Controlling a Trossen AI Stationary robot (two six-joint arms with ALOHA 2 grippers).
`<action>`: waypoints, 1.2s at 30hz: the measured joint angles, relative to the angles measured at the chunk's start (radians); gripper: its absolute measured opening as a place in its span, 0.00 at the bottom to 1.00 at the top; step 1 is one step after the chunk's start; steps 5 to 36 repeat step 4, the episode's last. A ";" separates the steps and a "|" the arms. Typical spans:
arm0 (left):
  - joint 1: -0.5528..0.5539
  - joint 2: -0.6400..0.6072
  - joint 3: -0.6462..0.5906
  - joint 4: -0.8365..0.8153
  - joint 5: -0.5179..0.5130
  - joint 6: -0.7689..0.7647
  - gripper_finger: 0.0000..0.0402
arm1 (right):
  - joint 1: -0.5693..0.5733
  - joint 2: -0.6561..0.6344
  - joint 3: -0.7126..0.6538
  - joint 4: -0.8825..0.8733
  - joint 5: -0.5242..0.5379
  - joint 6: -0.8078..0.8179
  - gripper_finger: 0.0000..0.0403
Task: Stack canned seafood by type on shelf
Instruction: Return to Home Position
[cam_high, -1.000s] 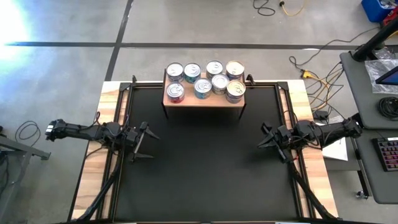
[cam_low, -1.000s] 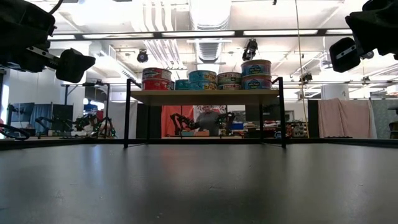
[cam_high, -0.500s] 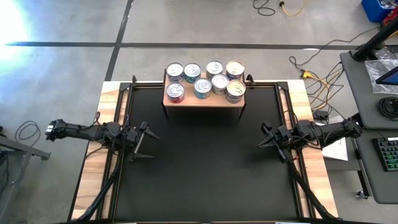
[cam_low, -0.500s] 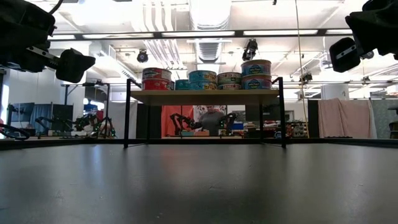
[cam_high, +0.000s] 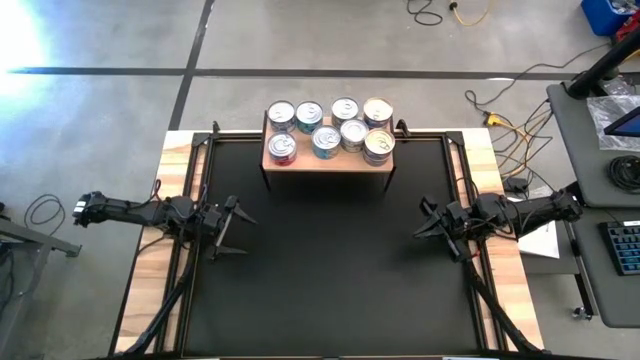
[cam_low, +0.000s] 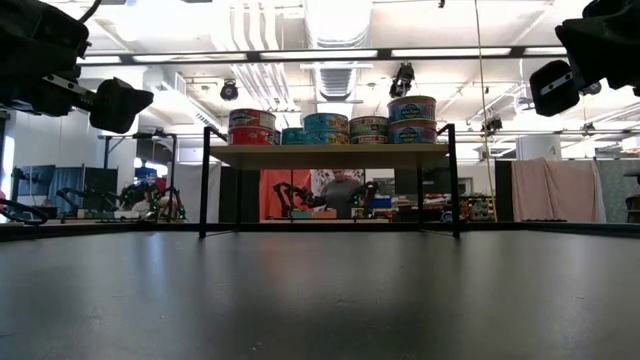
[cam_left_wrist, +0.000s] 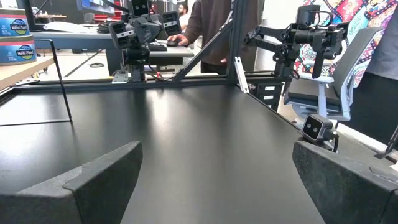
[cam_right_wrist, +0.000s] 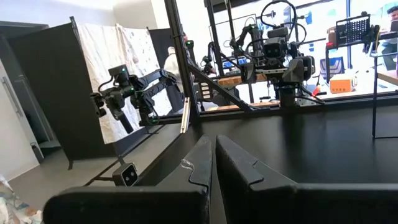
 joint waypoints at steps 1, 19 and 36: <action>0.000 0.000 0.000 0.000 0.000 0.000 1.00 | 0.000 0.000 0.000 0.000 0.000 0.000 0.03; 0.000 0.000 0.000 0.000 0.000 0.000 1.00 | 0.000 0.000 0.000 0.000 0.000 -0.001 0.03; 0.000 0.000 0.000 0.000 0.000 0.000 1.00 | 0.000 0.000 0.000 0.000 0.000 -0.001 0.03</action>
